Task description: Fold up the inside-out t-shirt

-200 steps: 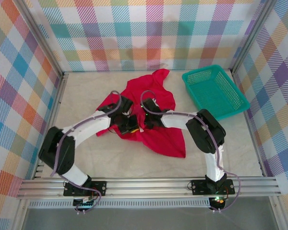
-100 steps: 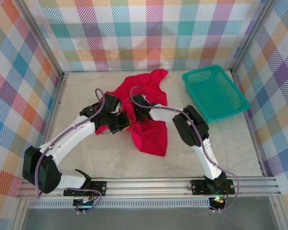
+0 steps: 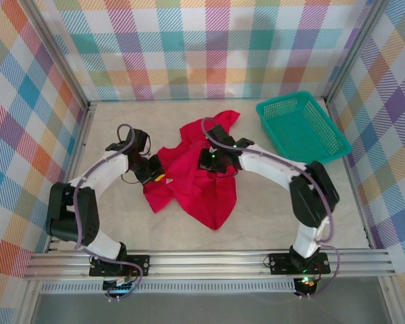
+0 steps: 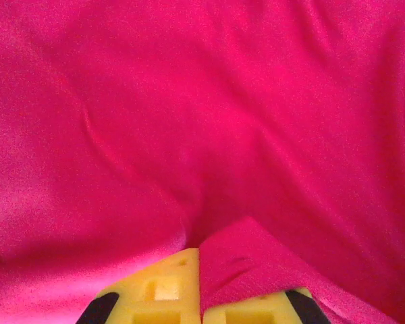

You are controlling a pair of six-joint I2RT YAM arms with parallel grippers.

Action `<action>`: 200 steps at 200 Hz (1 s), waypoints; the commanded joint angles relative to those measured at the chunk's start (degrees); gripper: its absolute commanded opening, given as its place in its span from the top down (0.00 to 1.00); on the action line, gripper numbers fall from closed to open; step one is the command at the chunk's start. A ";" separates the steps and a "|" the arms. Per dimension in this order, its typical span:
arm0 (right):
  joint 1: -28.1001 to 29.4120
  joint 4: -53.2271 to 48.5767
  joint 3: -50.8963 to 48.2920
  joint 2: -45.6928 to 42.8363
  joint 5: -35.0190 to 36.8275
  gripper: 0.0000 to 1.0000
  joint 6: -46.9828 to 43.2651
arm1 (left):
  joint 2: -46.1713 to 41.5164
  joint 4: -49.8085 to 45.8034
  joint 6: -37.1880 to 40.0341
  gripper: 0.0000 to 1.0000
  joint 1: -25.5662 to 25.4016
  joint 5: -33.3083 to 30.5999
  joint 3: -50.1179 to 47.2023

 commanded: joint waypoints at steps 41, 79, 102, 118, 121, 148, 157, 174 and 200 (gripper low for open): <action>-1.35 -6.06 -3.06 -3.32 -4.02 1.00 -5.30 | -9.53 3.32 0.97 0.49 0.43 -2.87 -1.83; -2.39 -3.14 -4.19 -1.22 -6.27 1.00 -3.83 | -17.12 11.51 1.98 0.24 -8.83 3.33 -5.31; -2.73 -2.73 -4.32 -1.26 -6.65 1.00 -3.37 | -15.50 14.02 3.83 0.20 -15.91 1.71 -6.15; -2.94 -2.83 -4.31 -1.62 -6.62 1.00 -3.20 | -13.49 17.28 3.68 0.20 -19.78 1.83 -7.36; -3.03 -2.97 -4.28 -1.69 -6.58 1.00 -3.19 | -13.16 17.65 3.76 0.20 -20.43 1.59 -7.48; -3.81 -3.35 -4.48 -2.39 -6.39 1.00 -3.01 | -8.73 20.25 3.48 0.22 -24.51 0.59 -7.55; -3.92 -3.25 -4.52 -2.59 -6.40 1.00 -2.93 | -7.29 21.54 3.18 0.22 -25.40 0.18 -7.54; -3.92 -3.25 -4.45 -2.70 -6.82 1.00 -2.84 | -4.31 21.67 2.81 0.27 -26.00 -1.27 -7.17; -4.01 -3.75 -4.78 -3.29 -7.36 1.00 -3.08 | -0.46 16.35 4.76 0.66 -25.04 -7.57 -3.01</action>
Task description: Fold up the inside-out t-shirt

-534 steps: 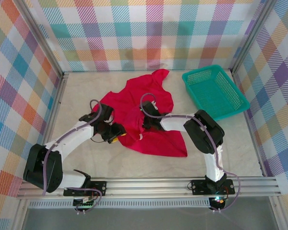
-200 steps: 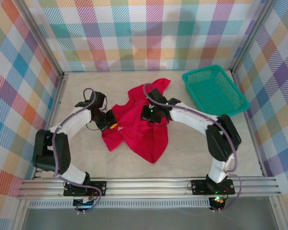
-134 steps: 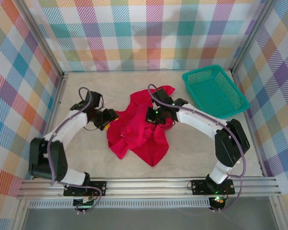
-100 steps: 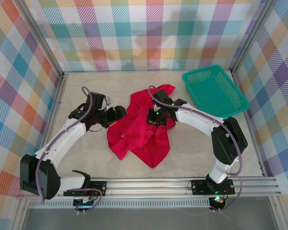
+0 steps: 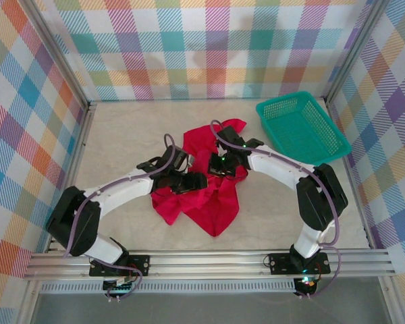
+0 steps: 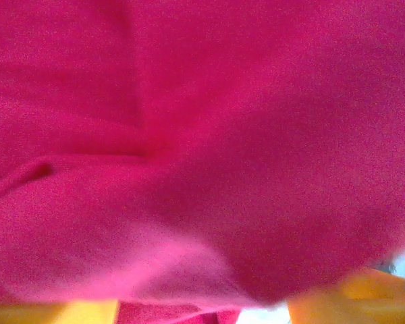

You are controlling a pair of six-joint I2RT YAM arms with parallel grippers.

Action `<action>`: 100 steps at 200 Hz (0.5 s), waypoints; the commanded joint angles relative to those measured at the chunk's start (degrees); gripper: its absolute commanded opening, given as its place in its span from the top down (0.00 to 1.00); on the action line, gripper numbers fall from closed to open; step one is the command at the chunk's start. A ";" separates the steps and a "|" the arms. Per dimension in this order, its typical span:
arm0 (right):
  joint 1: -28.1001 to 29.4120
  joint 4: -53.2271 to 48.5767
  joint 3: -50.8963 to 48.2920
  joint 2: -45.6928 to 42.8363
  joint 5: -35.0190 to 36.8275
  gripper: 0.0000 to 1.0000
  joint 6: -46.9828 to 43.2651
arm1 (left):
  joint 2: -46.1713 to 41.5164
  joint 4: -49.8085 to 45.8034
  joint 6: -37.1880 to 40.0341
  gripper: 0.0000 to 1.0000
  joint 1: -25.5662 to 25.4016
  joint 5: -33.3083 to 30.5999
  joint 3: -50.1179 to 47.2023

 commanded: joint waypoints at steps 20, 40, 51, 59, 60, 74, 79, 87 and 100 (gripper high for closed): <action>-0.43 -1.42 -1.96 -3.60 -1.43 1.00 -0.91 | 4.16 -10.35 1.94 1.00 5.40 -9.79 9.53; -0.38 -3.64 -3.03 -5.40 -1.67 1.00 -3.71 | 5.29 -16.73 -0.05 1.00 12.40 -12.30 16.14; -0.38 -4.89 -3.60 -6.85 -2.20 1.00 -5.43 | 6.00 -18.23 -0.63 1.00 16.03 -12.30 19.21; -0.40 -5.54 -3.87 -8.19 -2.40 1.00 -6.79 | 6.81 -19.15 -0.87 1.00 18.29 -12.45 21.37; -0.39 -5.62 -3.90 -8.37 -2.41 1.00 -7.01 | 7.03 -19.29 -0.89 1.00 18.66 -12.44 21.58; -0.41 -6.89 -3.62 -11.14 -2.65 1.00 -8.93 | 9.70 -21.80 -1.27 1.00 22.94 -13.04 25.79; -0.45 -7.42 -3.08 -12.19 -2.88 1.00 -9.63 | 10.87 -22.53 -1.51 1.00 24.46 -13.00 27.13; -0.76 -8.29 -1.53 -13.89 -3.36 1.00 -10.38 | 13.00 -23.42 -1.74 1.00 26.97 -12.73 28.99; -2.13 -10.84 3.66 -15.81 -2.78 1.00 -10.98 | 16.70 -24.99 -2.72 1.00 31.35 -11.85 31.87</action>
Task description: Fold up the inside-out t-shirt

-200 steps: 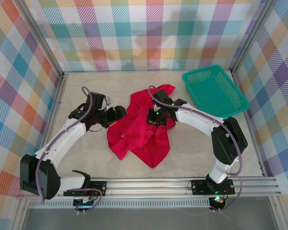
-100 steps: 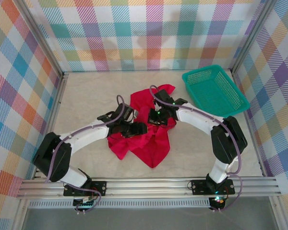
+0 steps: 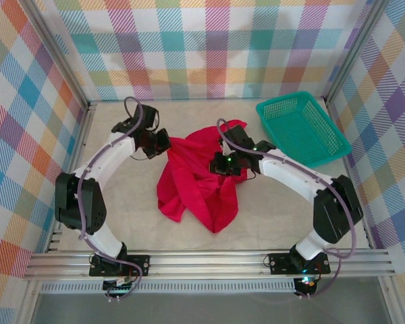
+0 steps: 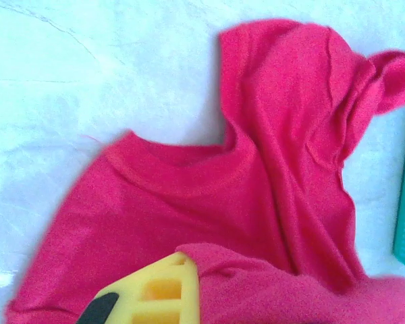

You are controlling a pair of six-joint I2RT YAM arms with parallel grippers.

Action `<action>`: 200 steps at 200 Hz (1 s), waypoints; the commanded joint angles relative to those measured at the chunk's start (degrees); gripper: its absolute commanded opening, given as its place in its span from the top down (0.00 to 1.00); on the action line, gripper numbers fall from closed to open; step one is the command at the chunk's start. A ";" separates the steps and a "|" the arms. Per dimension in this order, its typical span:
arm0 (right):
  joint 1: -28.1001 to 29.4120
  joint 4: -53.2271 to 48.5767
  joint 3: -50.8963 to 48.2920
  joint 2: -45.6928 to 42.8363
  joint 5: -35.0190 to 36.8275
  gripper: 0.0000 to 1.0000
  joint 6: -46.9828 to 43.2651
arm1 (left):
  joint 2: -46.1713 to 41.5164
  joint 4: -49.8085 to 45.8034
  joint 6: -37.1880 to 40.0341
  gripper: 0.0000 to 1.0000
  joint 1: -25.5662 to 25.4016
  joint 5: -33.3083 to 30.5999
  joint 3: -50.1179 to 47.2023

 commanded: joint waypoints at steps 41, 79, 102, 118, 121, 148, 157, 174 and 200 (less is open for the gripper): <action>-7.47 -17.51 31.22 -3.82 -2.56 1.00 -4.17 | 7.62 -5.88 -5.51 1.00 15.06 0.39 11.84; -7.51 -10.00 26.97 -1.35 -9.98 1.00 2.59 | 1.03 -2.02 -5.57 1.00 11.81 -0.04 4.36; -7.00 0.13 11.49 -0.46 -12.33 1.00 9.95 | 0.16 -1.14 -3.49 1.00 8.35 -3.15 -1.24; -6.26 4.26 6.58 0.85 -12.43 1.00 12.64 | 1.48 -1.08 -2.31 1.00 7.76 -4.40 -3.85; -6.08 4.59 6.14 1.10 -12.24 1.00 12.87 | 1.92 -1.37 -1.91 1.00 7.75 -4.55 -3.90; -5.22 6.45 4.50 2.75 -11.61 1.00 14.64 | 2.88 -3.34 0.20 0.62 7.35 -4.42 -4.26; -5.22 6.86 4.43 3.31 -11.62 1.00 15.27 | 0.62 -2.98 0.47 0.47 6.21 -4.54 -5.19; -5.22 7.10 4.90 4.63 -11.73 1.00 16.07 | -5.93 -0.02 1.07 0.32 2.16 -1.66 -8.08; -5.26 6.83 6.84 7.36 -12.55 0.81 16.45 | -12.50 6.31 0.77 0.27 -6.35 4.69 -11.65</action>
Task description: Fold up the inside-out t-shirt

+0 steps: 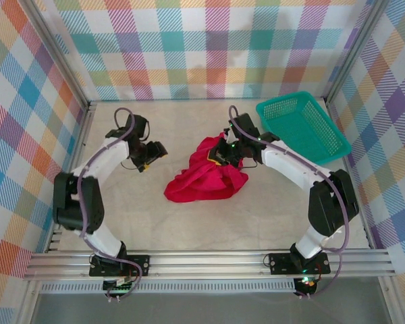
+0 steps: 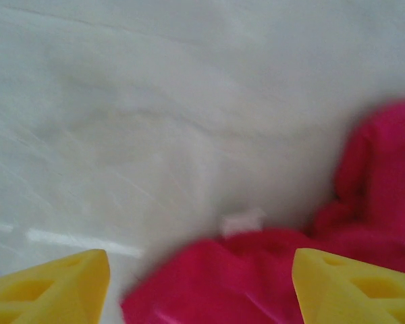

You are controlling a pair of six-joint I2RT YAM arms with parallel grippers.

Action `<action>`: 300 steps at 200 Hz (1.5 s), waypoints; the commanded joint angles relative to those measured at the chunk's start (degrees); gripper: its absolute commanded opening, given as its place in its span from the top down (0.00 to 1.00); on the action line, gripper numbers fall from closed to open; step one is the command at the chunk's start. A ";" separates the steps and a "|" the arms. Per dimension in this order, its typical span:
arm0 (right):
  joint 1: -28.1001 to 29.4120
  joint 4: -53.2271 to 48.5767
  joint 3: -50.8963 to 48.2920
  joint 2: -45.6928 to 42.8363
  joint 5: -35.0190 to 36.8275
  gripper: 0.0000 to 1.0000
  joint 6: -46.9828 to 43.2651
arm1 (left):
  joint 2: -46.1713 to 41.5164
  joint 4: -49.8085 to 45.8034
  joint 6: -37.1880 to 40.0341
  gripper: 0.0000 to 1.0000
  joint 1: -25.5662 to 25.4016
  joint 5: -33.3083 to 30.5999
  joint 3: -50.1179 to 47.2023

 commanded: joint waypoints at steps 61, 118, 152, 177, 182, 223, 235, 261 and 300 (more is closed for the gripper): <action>-2.66 -12.55 3.33 -3.58 10.76 0.36 -7.38 | -4.63 10.14 -1.48 0.27 -18.89 6.43 -0.72; -5.16 -11.78 -5.50 -10.02 12.69 0.41 -8.49 | 2.81 5.23 -0.56 0.24 -25.11 -0.04 8.31; -5.16 -6.66 -10.32 -8.16 9.86 0.41 -7.67 | 6.35 2.36 0.51 0.34 -25.81 -3.08 10.16; -5.16 -1.75 -11.75 -4.62 9.35 0.45 -6.49 | 8.24 1.98 0.60 0.61 -25.81 -3.08 10.12; -5.17 -0.70 -11.47 -3.54 9.23 0.46 -6.40 | 8.39 1.98 0.52 0.68 -25.81 -2.88 10.14; -5.23 -4.67 0.85 4.75 11.32 0.97 -8.97 | 8.28 -6.01 3.66 1.00 -24.87 -0.83 18.74; -5.25 -9.14 5.46 4.90 13.76 1.00 -10.73 | 7.48 -10.30 5.22 1.00 -23.47 1.17 23.71; -5.25 -17.88 11.42 0.27 20.44 1.00 -13.24 | 4.08 -17.12 7.62 1.00 -18.77 6.69 33.90; -5.42 -28.23 14.54 -10.60 26.99 1.00 -14.76 | -0.40 -18.68 7.14 1.00 -12.24 17.26 40.03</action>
